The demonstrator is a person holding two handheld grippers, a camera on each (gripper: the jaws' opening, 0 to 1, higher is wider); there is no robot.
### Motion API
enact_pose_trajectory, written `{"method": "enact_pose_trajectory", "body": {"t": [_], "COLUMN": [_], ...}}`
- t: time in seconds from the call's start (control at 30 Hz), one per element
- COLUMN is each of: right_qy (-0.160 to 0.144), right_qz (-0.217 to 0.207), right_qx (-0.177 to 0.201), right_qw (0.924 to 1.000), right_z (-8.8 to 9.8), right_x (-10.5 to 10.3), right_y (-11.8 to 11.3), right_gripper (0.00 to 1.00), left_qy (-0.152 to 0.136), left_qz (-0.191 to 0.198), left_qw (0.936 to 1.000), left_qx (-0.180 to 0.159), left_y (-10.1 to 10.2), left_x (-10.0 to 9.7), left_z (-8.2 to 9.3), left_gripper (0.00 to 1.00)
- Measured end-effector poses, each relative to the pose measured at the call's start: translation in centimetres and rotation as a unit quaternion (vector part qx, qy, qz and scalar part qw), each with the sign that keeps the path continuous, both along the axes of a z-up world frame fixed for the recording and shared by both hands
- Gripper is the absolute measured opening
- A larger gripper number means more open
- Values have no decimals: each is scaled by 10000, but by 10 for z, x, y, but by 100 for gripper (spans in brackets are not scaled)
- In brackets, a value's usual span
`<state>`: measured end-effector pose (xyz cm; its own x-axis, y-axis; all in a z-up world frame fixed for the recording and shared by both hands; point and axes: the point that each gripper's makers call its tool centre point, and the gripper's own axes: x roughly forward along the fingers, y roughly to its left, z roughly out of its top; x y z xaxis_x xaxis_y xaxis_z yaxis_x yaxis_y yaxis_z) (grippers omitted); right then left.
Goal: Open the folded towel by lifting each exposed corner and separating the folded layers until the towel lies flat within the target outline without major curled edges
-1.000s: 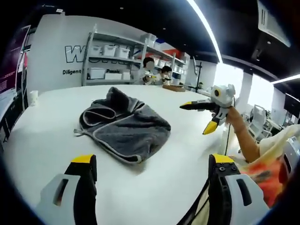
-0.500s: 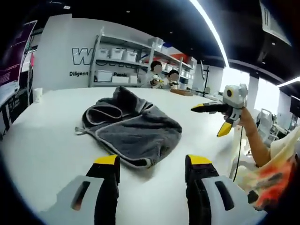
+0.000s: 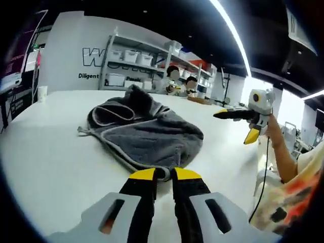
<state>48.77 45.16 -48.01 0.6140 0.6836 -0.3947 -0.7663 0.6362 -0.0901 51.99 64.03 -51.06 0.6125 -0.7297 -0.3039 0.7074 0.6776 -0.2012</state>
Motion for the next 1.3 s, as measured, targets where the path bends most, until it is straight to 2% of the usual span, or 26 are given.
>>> {"method": "enact_pose_trajectory", "body": {"t": [0.23,0.37,0.6,0.7,1.17,1.23,1.3], "right_qy": [27,31,94,99,159,167,183], "right_qz": [16,9,26,23,39,28,37], "right_qx": [-41,-38,-83,-78,-146,-152,-164], "right_qw": [10000,10000,9999,9999,9998,9997,9997], "right_z": [-2,-3,-7,-7,-11,-12,-13], "right_x": [-1,-1,-2,-1,-2,-2,-3], "right_y": [1,1,1,1,0,0,0], "right_gripper": [91,91,91,91,89,89,88], "left_qy": [-57,-46,218,408,477,386,292], "left_qz": [-60,-64,74,57,-99,-98,59], "left_qw": [10000,10000,9981,9982,9972,9968,9951], "left_qx": [10,-47,579,430,574,699,939], "left_y": [-1,5,23,24,28,29,34], "left_x": [-2,-3,-2,-3,-7,-7,-3], "left_z": [2,8,-14,-16,-16,-15,-15], "left_gripper": [2,2,2,2,2,5,19]}}
